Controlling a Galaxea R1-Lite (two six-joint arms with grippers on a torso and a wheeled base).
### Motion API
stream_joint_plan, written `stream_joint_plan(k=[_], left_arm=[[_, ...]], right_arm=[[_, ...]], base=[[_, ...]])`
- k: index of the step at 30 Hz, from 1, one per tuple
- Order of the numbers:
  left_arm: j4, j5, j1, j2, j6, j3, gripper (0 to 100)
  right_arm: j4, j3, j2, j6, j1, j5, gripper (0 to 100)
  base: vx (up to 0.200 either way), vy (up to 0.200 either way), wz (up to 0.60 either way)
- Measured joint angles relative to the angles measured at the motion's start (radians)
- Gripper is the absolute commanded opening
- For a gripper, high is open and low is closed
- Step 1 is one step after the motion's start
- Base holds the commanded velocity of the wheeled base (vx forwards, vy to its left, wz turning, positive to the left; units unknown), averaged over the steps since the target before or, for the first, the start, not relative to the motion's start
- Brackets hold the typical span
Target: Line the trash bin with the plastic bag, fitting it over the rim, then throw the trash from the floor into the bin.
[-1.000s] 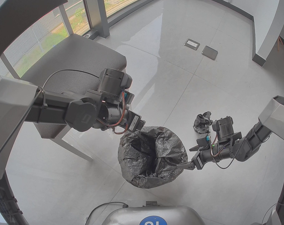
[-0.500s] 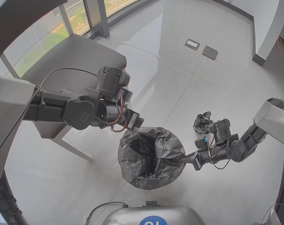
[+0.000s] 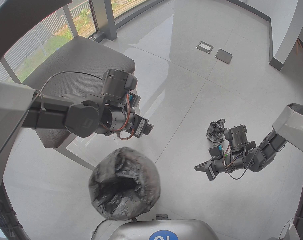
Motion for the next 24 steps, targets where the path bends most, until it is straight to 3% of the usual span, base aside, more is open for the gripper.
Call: stream_joint_plan(k=[24], left_arm=[[0.002,0.001,0.000,-0.013,-0.013,0.018,100]], right_arm=[[0.003,0.019,-0.040,0.000,0.005,0.000,0]], base=[[0.000,0.000,0.00]])
